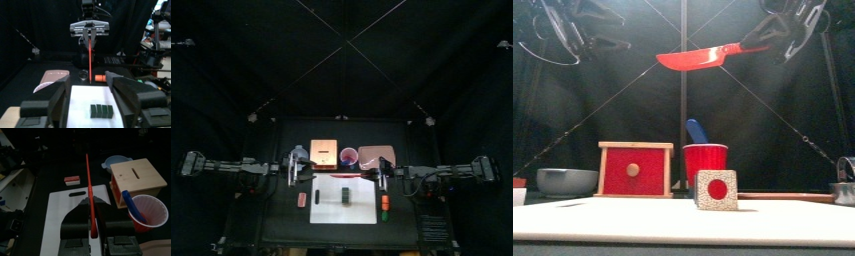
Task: Cut the sushi into 4 pieces with the knife
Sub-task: Grasp knife edge with left hand
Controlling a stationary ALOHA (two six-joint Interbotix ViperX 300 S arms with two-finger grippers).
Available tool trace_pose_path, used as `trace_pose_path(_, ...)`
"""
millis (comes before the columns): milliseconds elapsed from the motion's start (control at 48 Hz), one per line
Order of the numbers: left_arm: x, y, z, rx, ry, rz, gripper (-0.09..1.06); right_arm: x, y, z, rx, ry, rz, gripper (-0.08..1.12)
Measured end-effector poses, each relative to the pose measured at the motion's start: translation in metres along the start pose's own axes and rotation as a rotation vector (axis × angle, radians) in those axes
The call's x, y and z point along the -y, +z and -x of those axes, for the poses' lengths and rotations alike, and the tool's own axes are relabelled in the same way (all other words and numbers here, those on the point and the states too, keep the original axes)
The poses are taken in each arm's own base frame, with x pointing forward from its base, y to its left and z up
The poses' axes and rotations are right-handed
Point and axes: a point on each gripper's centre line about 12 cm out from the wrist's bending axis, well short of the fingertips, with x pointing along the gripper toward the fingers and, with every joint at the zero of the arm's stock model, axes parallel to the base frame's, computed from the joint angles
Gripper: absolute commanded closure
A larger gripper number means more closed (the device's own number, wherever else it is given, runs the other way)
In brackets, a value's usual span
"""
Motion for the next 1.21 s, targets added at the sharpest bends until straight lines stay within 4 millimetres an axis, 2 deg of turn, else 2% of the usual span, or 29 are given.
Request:
trace_pose_path(396,0.005,-0.005,-0.047,-0.306,-0.003,0.044,-0.02,0.002,-0.014,-0.014,-0.056,-0.009,-0.017,0.85)
trace_pose_path(875,-0.002,-0.034,-0.080,-0.440,0.016,0.009,-0.01,0.003,-0.018,-0.018,-0.074,-0.012,-0.020,0.85)
trace_pose_path(1208,-0.011,-0.041,-0.095,-0.448,0.037,-0.016,-0.01,0.004,-0.025,-0.019,-0.096,-0.015,-0.020,0.85)
